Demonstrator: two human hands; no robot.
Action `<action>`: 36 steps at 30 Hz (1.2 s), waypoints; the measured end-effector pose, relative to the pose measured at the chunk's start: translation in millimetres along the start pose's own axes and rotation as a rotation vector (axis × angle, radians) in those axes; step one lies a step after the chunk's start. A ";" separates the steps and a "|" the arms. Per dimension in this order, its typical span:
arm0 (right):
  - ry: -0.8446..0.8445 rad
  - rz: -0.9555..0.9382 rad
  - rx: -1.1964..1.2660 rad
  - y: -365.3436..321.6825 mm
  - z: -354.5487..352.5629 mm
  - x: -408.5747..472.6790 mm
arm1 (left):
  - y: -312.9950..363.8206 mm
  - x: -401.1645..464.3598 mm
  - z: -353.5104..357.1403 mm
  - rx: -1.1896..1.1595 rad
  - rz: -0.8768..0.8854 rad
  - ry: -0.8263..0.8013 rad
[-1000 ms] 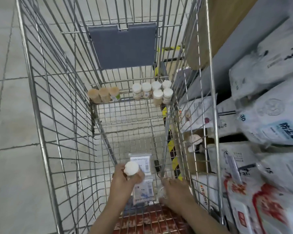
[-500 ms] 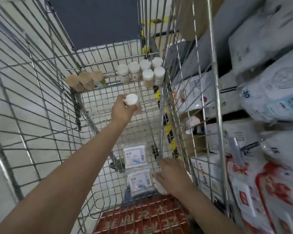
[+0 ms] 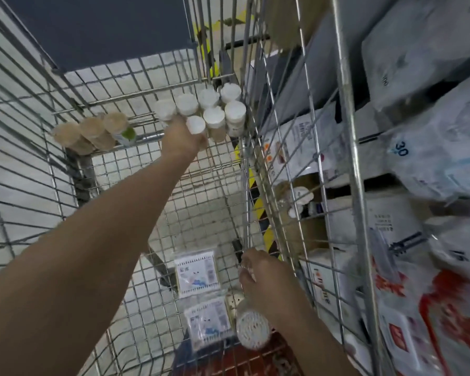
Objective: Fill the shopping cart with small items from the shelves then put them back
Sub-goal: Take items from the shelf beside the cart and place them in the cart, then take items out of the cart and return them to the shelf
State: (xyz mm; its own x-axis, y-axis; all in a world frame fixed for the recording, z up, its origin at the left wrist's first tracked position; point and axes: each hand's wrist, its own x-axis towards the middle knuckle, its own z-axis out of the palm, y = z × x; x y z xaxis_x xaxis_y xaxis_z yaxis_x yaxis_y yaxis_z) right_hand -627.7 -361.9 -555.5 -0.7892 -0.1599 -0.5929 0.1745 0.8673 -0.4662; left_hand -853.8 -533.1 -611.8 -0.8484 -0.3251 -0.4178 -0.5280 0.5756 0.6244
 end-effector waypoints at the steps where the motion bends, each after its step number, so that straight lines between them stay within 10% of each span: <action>1: 0.006 0.010 0.025 -0.3 -0.7 0.7 | 0.7 0.8 2.1 -0.015 -0.002 0.000; 11: 0.007 0.024 0.089 -1.6 -0.4 -2.9 | 0.8 -0.9 2.2 -0.302 -0.033 -0.029; 24: -0.007 0.032 0.129 -23.6 -31.5 -64.4 | -63.8 -204.3 -94.1 0.312 0.170 -0.589; 36: 0.269 0.018 0.232 -58.5 -105.9 -259.1 | 19.4 -369.8 -221.8 0.776 0.604 -0.573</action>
State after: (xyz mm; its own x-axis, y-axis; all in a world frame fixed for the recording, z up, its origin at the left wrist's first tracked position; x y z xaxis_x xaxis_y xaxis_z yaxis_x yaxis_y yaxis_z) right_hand -495.8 -321.2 -305.0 -0.9062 0.0113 -0.4226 0.2947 0.7337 -0.6122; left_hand -558.7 -568.1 -298.9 -0.7088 0.4396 -0.5517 0.2965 0.8953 0.3324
